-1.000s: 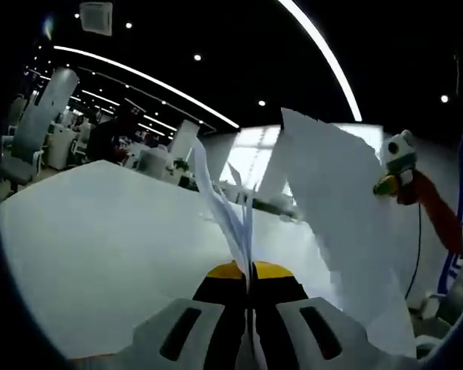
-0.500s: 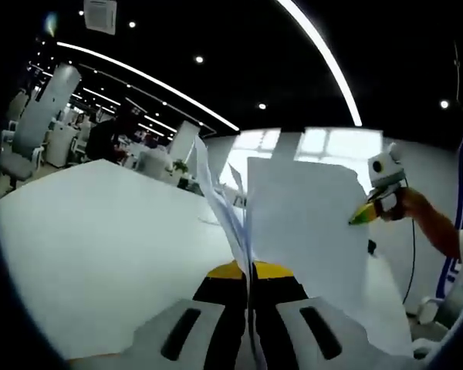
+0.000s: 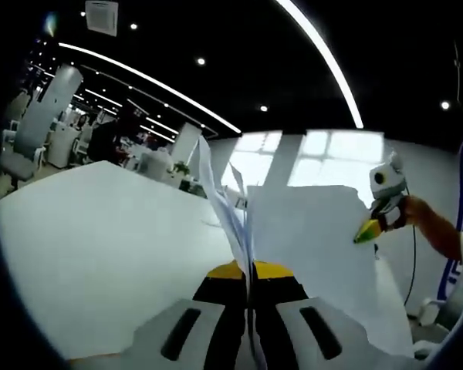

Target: Organize the stack of printing papers by aligning and flattening the scattered papers on the table

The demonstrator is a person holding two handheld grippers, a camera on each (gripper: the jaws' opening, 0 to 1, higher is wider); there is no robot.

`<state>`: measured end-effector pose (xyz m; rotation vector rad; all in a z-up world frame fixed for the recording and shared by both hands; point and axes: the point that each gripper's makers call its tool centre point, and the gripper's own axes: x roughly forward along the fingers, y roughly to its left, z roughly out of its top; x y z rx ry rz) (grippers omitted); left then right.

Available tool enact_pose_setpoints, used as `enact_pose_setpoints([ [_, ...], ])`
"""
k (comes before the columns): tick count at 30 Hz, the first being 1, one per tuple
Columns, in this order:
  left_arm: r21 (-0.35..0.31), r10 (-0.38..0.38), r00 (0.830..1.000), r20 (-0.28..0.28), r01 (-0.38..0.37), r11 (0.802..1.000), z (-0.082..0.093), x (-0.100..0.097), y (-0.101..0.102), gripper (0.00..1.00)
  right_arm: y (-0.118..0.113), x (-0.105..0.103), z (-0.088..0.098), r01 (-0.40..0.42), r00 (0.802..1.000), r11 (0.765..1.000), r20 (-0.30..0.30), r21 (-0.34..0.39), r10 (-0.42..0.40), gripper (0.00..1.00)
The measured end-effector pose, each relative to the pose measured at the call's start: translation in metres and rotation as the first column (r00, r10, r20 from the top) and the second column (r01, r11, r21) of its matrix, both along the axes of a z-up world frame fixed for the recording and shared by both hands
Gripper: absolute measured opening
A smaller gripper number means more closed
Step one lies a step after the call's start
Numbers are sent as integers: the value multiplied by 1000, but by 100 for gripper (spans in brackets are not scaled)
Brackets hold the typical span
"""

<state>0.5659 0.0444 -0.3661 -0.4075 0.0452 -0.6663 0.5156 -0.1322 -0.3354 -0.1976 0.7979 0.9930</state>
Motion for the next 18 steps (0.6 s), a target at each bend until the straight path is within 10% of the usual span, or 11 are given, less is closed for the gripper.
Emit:
enact_pose_setpoints([
  [18, -30, 3, 1000, 1, -3, 1000, 3, 0, 3, 6, 10, 2, -6, -22, 1000, 1000, 22, 18, 22, 0],
])
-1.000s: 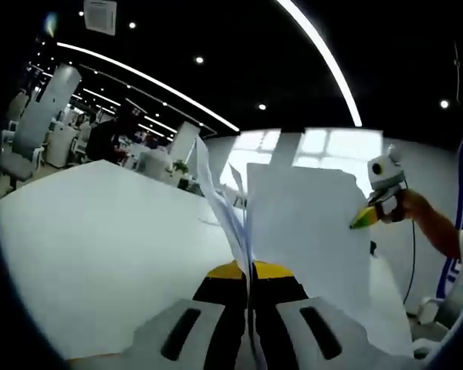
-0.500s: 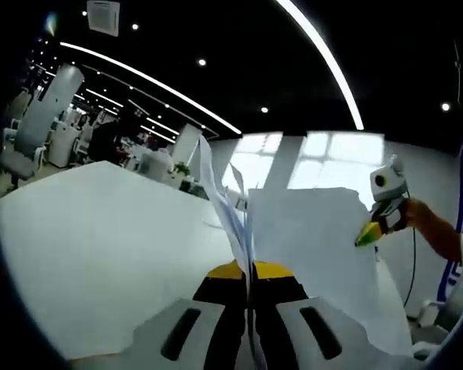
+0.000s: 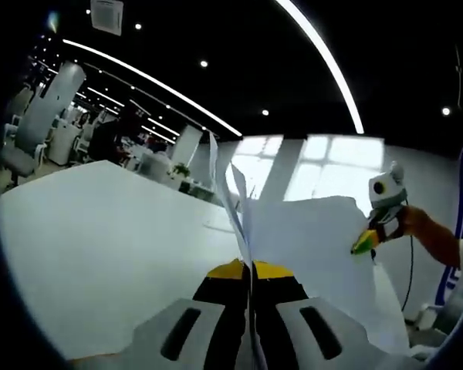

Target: Organize the stack of printing papers by aligning and flattening the scattered papers on the table

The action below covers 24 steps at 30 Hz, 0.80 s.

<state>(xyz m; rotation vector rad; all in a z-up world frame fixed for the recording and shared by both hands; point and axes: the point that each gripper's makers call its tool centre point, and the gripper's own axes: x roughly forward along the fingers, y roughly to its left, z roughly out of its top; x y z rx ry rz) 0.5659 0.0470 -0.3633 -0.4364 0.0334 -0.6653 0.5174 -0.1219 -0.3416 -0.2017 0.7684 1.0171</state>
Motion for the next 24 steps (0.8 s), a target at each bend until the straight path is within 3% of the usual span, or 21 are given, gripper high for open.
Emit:
enact_pose_setpoints([
  [4, -7, -1, 1000, 1, 1, 1000, 1, 0, 1, 6, 1, 9, 2, 13, 1000, 1000, 20, 19, -14, 0],
  [14, -60, -19, 1000, 7, 19, 998, 7, -1, 2, 6, 2, 18, -16, 30, 999, 999, 20, 24, -30, 0],
  [24, -63, -19, 1000, 7, 20, 998, 7, 0, 2, 6, 22, 11, -5, -29, 995, 998, 97, 60, 23, 0],
])
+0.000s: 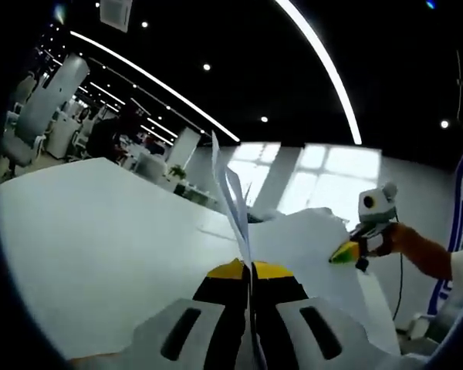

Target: Organize the stack of printing papers by aligning and flattening the scattered papers on the table

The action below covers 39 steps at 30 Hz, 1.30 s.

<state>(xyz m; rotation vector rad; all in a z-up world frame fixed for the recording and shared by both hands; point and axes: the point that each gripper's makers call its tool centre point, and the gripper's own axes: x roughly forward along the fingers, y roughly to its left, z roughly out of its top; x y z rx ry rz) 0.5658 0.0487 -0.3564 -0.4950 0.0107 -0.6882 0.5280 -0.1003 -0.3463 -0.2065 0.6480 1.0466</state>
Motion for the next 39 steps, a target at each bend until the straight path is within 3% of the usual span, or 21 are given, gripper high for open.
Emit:
enact_pose_setpoints([
  [8, -3, 1, 1000, -2, -2, 1000, 0, 0, 0, 6, 9, -2, 15, -45, 997, 997, 65, 55, 42, 0],
  [13, -19, -2, 1000, -2, 2, 1000, 2, 1, 2, 6, 18, -3, 18, -98, 989, 994, 120, 45, 92, 0],
  [15, -22, -3, 1000, 0, 3, 1000, 2, -1, 1, 6, 20, 4, 18, -106, 980, 994, 169, 20, 101, 0],
  [18, -24, -6, 1000, 3, 6, 1000, 3, 0, 1, 6, 24, 17, 28, -95, 962, 995, 260, 39, 82, 0],
  [21, -36, -3, 1000, 2, 3, 999, 4, -1, 3, 6, 28, 15, 32, -110, 962, 991, 258, 71, 88, 0],
  [31, -55, -6, 1000, -1, 6, 998, 5, -4, 3, 6, 26, 2, 19, -144, 953, 988, 275, 52, 124, 0],
  [39, -77, -6, 1000, 17, 8, 997, 10, -7, 2, 8, 24, 4, 21, -134, 947, 990, 299, 45, 115, 0],
])
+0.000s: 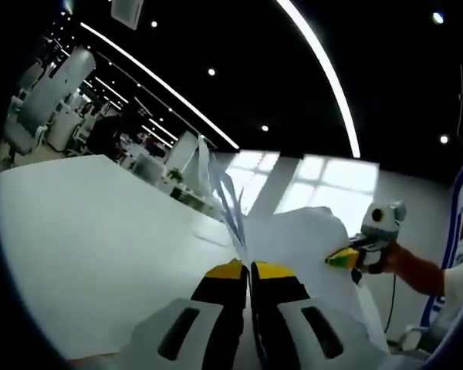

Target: Organize the stack of printing papers by aligning and flattening the scattered papers on the table

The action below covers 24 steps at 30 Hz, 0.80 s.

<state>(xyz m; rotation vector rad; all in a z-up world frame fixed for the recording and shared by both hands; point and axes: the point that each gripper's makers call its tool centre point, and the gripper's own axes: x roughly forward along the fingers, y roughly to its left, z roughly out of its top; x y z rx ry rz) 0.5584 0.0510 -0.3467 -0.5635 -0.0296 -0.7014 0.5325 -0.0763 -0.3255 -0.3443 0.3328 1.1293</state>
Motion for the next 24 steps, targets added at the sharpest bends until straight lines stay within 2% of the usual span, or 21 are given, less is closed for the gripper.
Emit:
enact_pose_setpoints([
  [4, 5, 1, 1000, 12, -1, 1000, 1, 0, 0, 10, 1, -3, -3, -11, 1000, 1000, 14, -7, 11, 0],
  [9, -10, 3, 1000, 8, -3, 1000, 2, 4, 3, 11, 3, -5, -1, -23, 1000, 1000, 6, 18, 23, 0],
  [18, -8, 8, 1000, 5, -8, 1000, 1, 3, 2, 11, 10, -2, 15, -38, 998, 997, 53, 71, 34, 0],
  [24, -9, 8, 1000, 4, -8, 1000, 1, 4, 3, 11, 18, -4, 16, -44, 998, 995, 51, 87, 39, 0],
])
